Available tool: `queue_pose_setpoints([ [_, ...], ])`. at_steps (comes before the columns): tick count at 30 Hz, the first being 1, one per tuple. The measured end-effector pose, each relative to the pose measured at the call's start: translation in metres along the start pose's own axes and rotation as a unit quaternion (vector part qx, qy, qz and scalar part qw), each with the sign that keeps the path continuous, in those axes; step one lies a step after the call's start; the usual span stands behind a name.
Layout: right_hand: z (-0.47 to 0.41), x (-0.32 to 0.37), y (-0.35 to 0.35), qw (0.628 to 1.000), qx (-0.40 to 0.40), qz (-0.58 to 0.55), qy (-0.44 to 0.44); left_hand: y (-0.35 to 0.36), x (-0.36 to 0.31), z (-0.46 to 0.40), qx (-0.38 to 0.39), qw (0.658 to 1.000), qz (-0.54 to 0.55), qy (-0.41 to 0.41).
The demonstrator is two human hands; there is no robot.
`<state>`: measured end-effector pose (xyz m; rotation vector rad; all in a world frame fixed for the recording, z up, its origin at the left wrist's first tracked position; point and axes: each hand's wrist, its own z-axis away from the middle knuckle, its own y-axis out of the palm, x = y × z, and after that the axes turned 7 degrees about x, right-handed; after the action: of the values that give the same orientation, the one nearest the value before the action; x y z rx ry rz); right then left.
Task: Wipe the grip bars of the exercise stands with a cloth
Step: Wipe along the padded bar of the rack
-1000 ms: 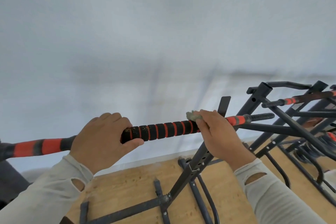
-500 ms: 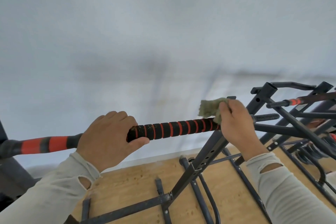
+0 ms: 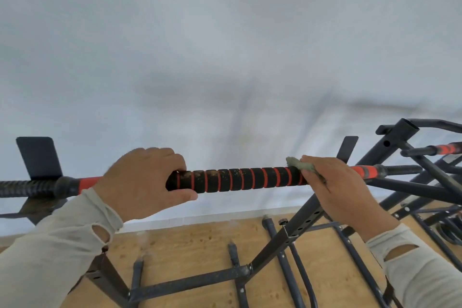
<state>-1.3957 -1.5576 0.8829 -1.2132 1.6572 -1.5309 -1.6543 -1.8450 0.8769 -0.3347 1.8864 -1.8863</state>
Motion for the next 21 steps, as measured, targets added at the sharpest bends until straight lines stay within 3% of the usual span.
queue_pose_setpoints([
  [4, -0.003, 0.047, 0.011, 0.993, -0.083, 0.002, 0.088, 0.014, 0.003, 0.0, -0.031, 0.998, 0.052, 0.007],
  [5, -0.007, 0.069, 0.015, 0.993, -0.073, 0.01, 0.088, 0.015, 0.003, 0.0, -0.034, 0.998, 0.059, 0.007],
  [8, -0.028, 0.154, 0.038, 0.999, -0.016, 0.042, 0.026, 0.013, 0.004, 0.0, -0.033, 0.997, 0.076, 0.008],
  [11, -0.036, 0.217, 0.069, 0.996, -0.05, -0.007, -0.073, 0.013, 0.003, 0.001, -0.045, 0.996, 0.078, 0.016],
  [14, -0.032, 0.192, 0.07, 0.986, -0.059, 0.004, -0.158, 0.013, 0.003, 0.001, -0.039, 0.996, 0.077, 0.012],
  [16, -0.026, 0.16, 0.044, 0.984, -0.004, 0.049, -0.169, 0.013, 0.003, 0.002, -0.032, 0.997, 0.075, 0.008],
  [19, -0.026, 0.102, 0.0, 0.974, 0.1, 0.193, -0.066, 0.012, 0.002, 0.003, -0.027, 0.997, 0.073, 0.007],
  [21, -0.021, 0.063, -0.027, 0.952, 0.116, 0.283, 0.004, 0.01, 0.002, 0.003, -0.023, 0.997, 0.076, 0.003],
])
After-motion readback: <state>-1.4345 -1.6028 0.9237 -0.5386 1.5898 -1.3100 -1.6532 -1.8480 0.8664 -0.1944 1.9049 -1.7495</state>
